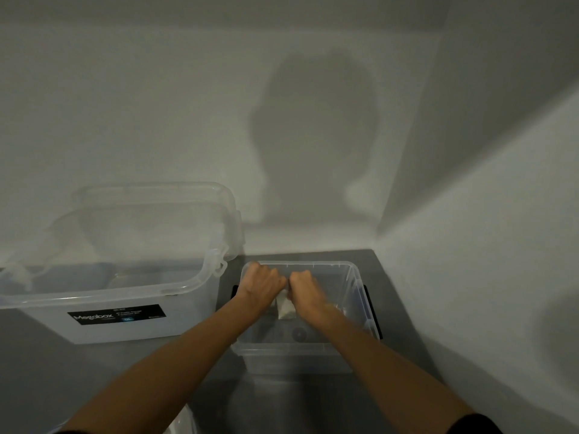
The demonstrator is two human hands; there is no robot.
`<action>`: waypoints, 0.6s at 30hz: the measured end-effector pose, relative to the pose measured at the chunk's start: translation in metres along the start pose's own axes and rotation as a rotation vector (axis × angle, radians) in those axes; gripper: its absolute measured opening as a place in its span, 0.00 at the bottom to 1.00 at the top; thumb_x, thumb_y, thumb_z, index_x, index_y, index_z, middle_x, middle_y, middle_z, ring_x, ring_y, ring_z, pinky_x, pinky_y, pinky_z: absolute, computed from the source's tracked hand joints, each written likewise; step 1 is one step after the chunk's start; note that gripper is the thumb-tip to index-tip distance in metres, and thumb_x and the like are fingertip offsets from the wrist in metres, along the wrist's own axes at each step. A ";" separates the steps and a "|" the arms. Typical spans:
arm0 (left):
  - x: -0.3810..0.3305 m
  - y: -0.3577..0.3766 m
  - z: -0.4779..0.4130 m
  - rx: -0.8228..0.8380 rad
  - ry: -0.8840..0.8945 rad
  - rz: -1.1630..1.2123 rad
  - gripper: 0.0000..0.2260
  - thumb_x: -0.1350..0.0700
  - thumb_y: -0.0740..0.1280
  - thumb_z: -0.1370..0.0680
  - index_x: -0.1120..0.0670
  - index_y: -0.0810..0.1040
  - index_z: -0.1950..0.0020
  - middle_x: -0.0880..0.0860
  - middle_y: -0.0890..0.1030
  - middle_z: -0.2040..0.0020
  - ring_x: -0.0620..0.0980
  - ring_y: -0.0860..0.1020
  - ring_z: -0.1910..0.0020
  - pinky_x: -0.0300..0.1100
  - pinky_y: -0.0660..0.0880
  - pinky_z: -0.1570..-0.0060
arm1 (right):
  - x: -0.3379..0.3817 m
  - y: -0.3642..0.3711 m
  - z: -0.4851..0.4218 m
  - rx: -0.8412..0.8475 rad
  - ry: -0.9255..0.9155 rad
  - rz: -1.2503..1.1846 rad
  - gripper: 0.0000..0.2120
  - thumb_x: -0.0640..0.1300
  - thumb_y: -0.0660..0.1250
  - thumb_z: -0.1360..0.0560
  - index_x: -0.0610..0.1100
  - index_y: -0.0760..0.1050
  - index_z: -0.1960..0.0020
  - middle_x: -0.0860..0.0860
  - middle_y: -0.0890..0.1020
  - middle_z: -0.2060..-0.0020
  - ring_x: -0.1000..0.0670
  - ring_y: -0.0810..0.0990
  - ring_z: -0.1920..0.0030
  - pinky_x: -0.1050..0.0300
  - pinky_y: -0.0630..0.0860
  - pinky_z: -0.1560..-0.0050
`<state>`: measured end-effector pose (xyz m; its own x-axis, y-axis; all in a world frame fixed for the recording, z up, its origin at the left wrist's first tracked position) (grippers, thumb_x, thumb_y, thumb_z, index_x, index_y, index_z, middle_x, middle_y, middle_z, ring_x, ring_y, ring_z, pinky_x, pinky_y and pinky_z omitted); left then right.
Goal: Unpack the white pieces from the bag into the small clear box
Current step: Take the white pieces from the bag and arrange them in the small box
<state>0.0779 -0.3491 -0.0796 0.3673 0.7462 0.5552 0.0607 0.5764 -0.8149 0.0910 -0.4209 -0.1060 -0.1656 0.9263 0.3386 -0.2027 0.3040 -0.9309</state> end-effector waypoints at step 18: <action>0.001 0.004 0.014 0.041 0.105 0.036 0.11 0.50 0.64 0.22 0.53 0.77 0.43 0.52 0.82 0.48 0.51 0.80 0.48 0.49 0.63 0.37 | 0.001 -0.006 0.001 -0.015 -0.029 -0.059 0.09 0.34 0.62 0.22 0.33 0.77 0.45 0.36 0.80 0.49 0.39 0.80 0.49 0.51 0.74 0.55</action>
<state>0.0650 -0.3412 -0.0803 0.4638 0.7290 0.5034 0.0087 0.5644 -0.8255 0.0909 -0.4219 -0.1003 -0.1812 0.8998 0.3969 -0.1988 0.3617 -0.9109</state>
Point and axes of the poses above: each hand's wrist, its own z-axis away from the middle knuckle, its own y-axis out of the palm, x = y × z, the point moved 7 cm from there along -z, towards the middle knuckle
